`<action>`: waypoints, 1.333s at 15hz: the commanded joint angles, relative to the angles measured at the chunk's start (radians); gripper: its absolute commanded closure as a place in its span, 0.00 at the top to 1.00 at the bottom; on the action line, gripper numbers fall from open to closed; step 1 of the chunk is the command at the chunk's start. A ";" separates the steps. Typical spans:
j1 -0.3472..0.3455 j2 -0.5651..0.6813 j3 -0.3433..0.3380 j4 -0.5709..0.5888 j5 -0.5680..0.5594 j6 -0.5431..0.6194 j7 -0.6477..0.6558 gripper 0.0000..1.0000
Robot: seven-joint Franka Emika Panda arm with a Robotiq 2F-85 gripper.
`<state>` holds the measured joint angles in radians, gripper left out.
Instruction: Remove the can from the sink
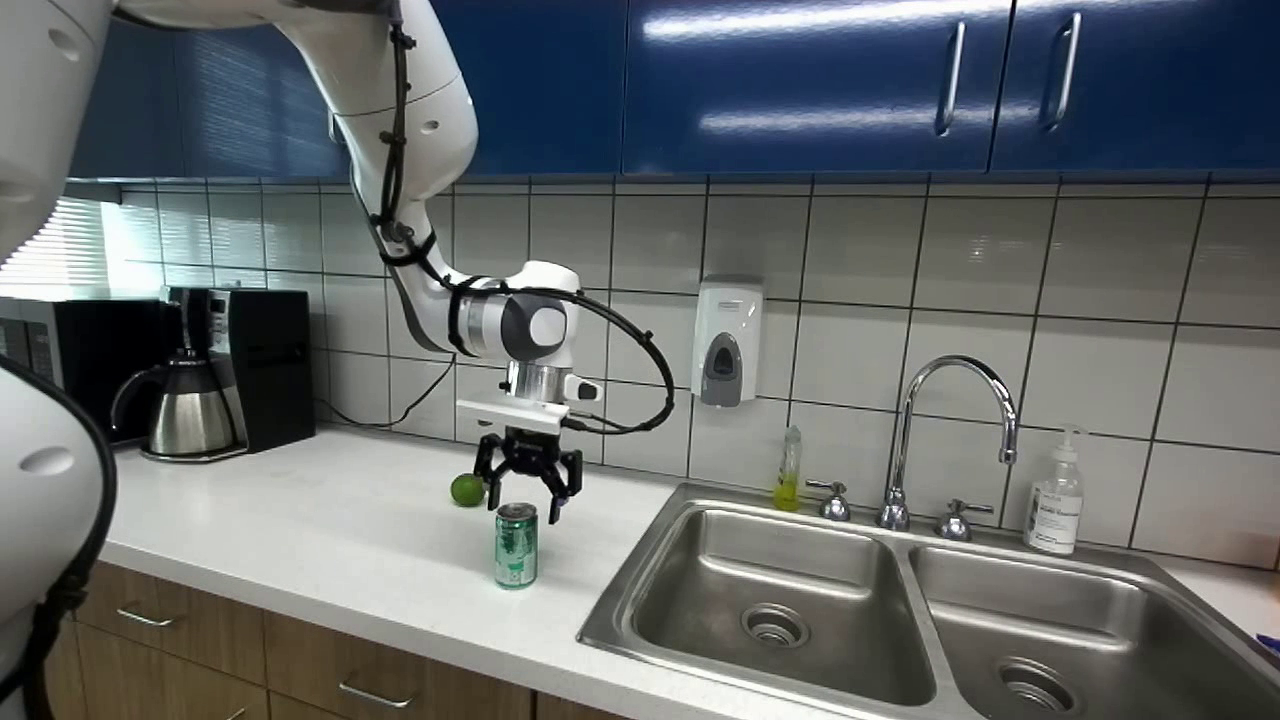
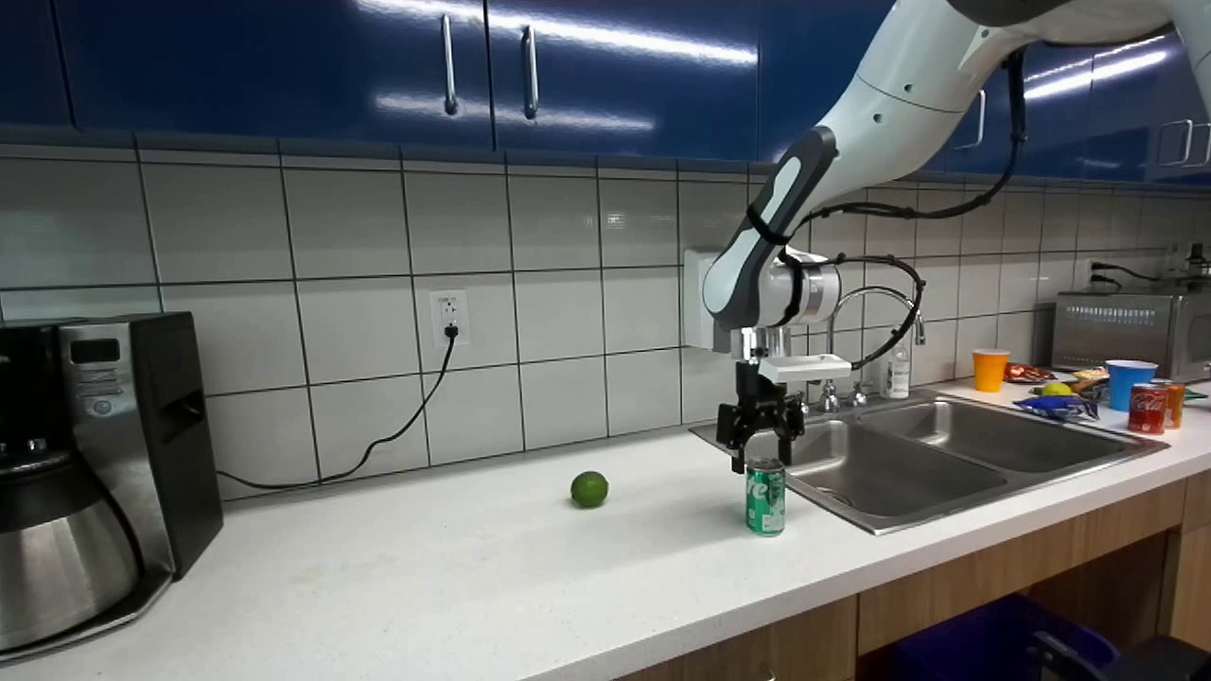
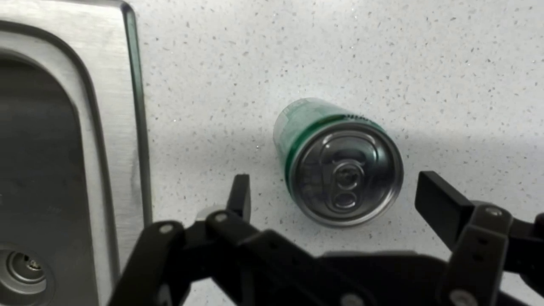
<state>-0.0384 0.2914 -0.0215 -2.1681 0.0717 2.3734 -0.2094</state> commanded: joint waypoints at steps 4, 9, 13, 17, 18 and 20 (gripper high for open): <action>-0.002 -0.128 0.003 -0.027 -0.022 -0.092 0.024 1.00; -0.002 -0.185 -0.001 -0.032 -0.020 -0.144 0.024 1.00; -0.003 -0.244 -0.006 -0.059 -0.019 -0.179 0.018 1.00; -0.003 -0.317 -0.010 -0.095 -0.016 -0.230 0.014 1.00; -0.003 -0.339 -0.011 -0.107 -0.017 -0.243 0.013 1.00; -0.002 -0.381 -0.014 -0.127 -0.018 -0.270 0.011 1.00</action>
<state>-0.0385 0.0014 -0.0319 -2.2453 0.0713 2.1540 -0.2075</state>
